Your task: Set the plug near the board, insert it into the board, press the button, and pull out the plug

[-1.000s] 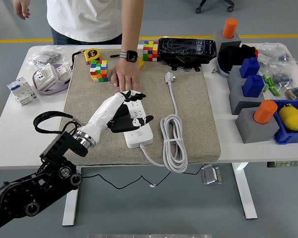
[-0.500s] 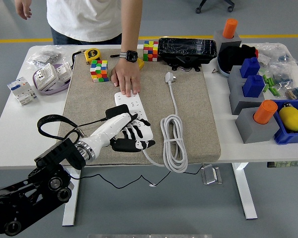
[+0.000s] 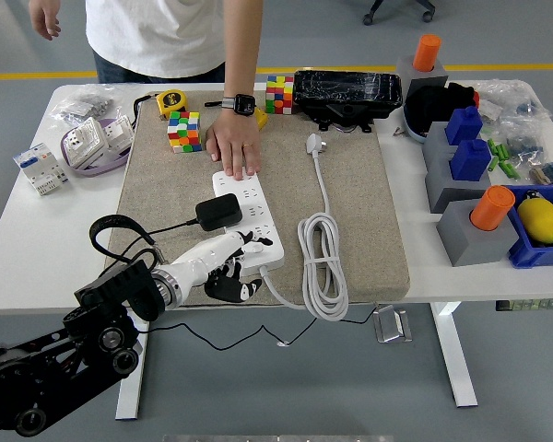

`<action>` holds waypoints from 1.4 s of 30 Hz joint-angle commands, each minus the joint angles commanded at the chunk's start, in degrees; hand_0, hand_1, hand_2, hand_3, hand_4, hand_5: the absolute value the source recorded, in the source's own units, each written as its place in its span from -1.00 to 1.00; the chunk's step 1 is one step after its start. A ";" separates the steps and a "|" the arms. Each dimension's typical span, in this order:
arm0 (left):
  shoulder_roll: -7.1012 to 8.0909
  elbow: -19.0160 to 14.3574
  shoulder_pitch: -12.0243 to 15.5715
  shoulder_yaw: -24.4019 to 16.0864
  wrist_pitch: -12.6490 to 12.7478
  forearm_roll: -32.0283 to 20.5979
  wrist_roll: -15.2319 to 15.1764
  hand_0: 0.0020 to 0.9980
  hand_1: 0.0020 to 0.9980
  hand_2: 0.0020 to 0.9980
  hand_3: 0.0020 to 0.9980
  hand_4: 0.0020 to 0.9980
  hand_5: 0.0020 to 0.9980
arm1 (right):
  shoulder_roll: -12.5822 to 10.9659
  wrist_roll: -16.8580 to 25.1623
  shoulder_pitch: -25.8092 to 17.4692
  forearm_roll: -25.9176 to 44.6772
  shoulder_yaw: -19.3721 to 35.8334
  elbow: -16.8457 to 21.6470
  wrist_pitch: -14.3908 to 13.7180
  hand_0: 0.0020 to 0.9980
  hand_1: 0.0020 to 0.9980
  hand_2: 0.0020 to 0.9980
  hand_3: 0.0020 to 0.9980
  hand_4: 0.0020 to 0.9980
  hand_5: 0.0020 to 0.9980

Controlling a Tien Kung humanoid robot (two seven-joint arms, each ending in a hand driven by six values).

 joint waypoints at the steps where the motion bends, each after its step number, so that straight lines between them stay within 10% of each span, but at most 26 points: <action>1: -0.06 0.29 -0.06 0.04 -0.08 0.05 0.14 -0.87 -0.85 -0.69 0.75 0.17 -1.00 | 0.00 0.00 0.01 0.01 -0.01 0.02 0.00 0.20 0.25 0.25 0.09 0.87 -0.04; 31: -1.07 5.60 -0.69 1.10 0.26 0.49 0.23 -0.88 -0.85 -0.70 0.74 0.10 -1.00 | -0.10 0.08 0.09 -0.02 -0.03 0.15 0.00 0.20 0.25 0.25 0.09 0.87 -0.04; 37: -0.70 3.29 -0.52 -0.33 2.87 -3.19 -4.61 -0.88 -0.85 -0.70 0.71 0.09 -1.00 | -0.05 0.08 0.11 -0.02 0.05 0.12 0.01 0.20 0.25 0.25 0.09 0.87 -0.04; 38: -0.69 3.27 -0.49 -0.57 3.38 -4.26 -5.61 -0.79 -0.85 -0.67 0.21 0.48 -0.60 | -0.05 0.08 0.13 -0.01 0.00 0.12 0.02 0.20 0.25 0.24 0.09 0.87 -0.04; 42: -0.68 4.28 -0.30 -0.76 7.29 -7.50 -10.45 -0.79 -0.85 -0.67 0.21 0.48 -0.60 | -0.03 0.08 0.17 0.01 -0.09 0.14 0.04 0.20 0.25 0.24 0.09 0.87 -0.04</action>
